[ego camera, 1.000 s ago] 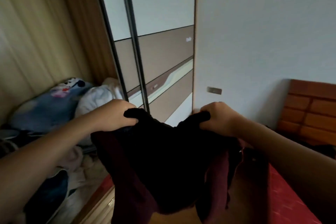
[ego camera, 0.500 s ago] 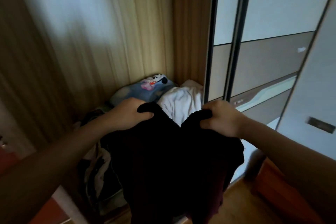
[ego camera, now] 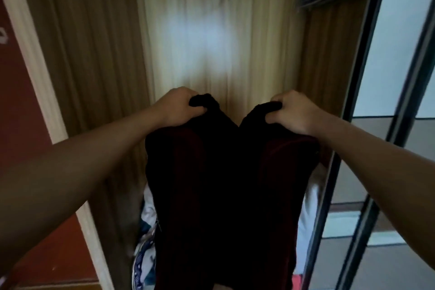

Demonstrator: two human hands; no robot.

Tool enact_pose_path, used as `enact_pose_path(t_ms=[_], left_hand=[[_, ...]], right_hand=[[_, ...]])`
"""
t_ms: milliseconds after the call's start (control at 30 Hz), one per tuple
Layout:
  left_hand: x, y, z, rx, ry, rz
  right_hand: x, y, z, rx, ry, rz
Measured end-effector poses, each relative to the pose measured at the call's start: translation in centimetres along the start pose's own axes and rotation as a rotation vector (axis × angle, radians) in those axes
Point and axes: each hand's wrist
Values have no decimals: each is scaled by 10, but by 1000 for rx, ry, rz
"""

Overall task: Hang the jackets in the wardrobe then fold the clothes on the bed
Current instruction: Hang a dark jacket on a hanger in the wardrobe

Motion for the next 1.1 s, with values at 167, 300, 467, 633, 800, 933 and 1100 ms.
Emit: enact_pose_path(t_ms=[167,300,467,633,800,933,1100], left_hand=[[45,-6,-41,176,68,-84],[83,-22,-68,301,101,-105],[138,-57,-104,403,133,-75],[200,-86,-149,453,288,15],[234,-125,-136,431,275,25],[233,-176,-72,359,161,-20],[213,-236,33,193,-8,-154]], right_hand=[[70,-3,-36,22,53,-25],[128,-20,-51,-17,104,-63],[192,-45,-68,-179,251,-127],[252,-72,-110,-349,479,-143],[293,-67,-91,-350,465,-90],[318,-28,-27,-299,308,-47],[334,46,83,-165,75,8]])
Point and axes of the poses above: each hand's wrist, its own x-axis towards the middle knuckle, its own z-axis out of the palm, y = z × x, and after that the axes turned 10 degrees about z, right-handed
